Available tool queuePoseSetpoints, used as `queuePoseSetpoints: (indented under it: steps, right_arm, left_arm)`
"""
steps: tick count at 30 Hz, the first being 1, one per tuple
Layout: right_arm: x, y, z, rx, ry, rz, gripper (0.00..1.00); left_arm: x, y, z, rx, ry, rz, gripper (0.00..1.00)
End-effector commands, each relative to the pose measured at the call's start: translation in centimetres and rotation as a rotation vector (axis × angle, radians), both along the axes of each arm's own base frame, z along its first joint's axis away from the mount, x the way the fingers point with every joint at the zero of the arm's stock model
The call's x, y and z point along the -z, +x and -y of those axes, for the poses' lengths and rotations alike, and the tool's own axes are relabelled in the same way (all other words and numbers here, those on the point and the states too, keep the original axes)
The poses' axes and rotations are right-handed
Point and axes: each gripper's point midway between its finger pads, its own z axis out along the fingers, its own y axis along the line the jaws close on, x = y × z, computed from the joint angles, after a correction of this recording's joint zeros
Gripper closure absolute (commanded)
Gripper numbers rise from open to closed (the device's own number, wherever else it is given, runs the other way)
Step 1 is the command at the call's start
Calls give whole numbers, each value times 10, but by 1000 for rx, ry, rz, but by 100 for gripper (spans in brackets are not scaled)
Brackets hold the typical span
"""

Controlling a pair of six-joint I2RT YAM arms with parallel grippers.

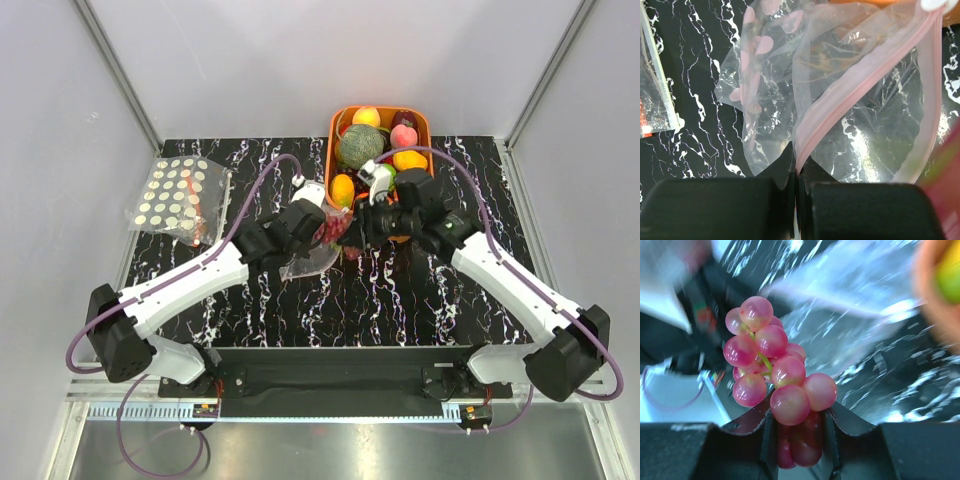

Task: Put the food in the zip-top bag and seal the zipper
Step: Place the fake fruit in the zipper food storage bag.

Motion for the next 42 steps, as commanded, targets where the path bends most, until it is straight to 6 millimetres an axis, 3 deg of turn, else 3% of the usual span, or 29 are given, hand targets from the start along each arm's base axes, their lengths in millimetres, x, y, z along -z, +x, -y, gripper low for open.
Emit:
queuePoseSetpoints:
  steps: [1, 5, 11, 15, 16, 17, 23, 28, 33, 36, 42]
  right_arm:
    - [-6, -23, -13, -44, 57, -27, 77]
    - [17, -27, -10, -7, 52, -85, 77]
    - [35, -24, -9, 56, 37, -164, 77]
    - [30, -18, -13, 126, 68, -240, 77]
    - [38, -18, -13, 177, 55, -316, 79]
    - [33, -11, -12, 220, 57, -320, 79]
    - [45, 3, -30, 243, 71, -423, 78]
    - [44, 9, -48, 208, 137, -459, 77]
    - [47, 15, -53, 232, 164, -485, 75]
    - [44, 17, -56, 258, 194, -520, 74]
    - [53, 23, -62, 315, 167, -489, 74]
  left_arm:
    - [-29, 6, 7, 4, -68, 49, 100]
    - [-29, 6, 10, 7, -80, 43, 100]
    - [-27, 5, 15, 23, -101, 30, 100]
    - [-19, 4, 17, 15, -112, 18, 100]
    - [-17, 5, 19, 13, -122, 21, 100]
    - [-7, 3, 20, 8, -125, 7, 100]
    - [9, -5, 34, 8, -192, 18, 100]
    - [3, -11, 41, 9, -186, 45, 100]
    - [-7, -13, 44, 30, -206, 62, 100]
    - [-2, -12, 45, 30, -191, 56, 100]
    - [-5, -23, 63, 106, -273, 23, 100]
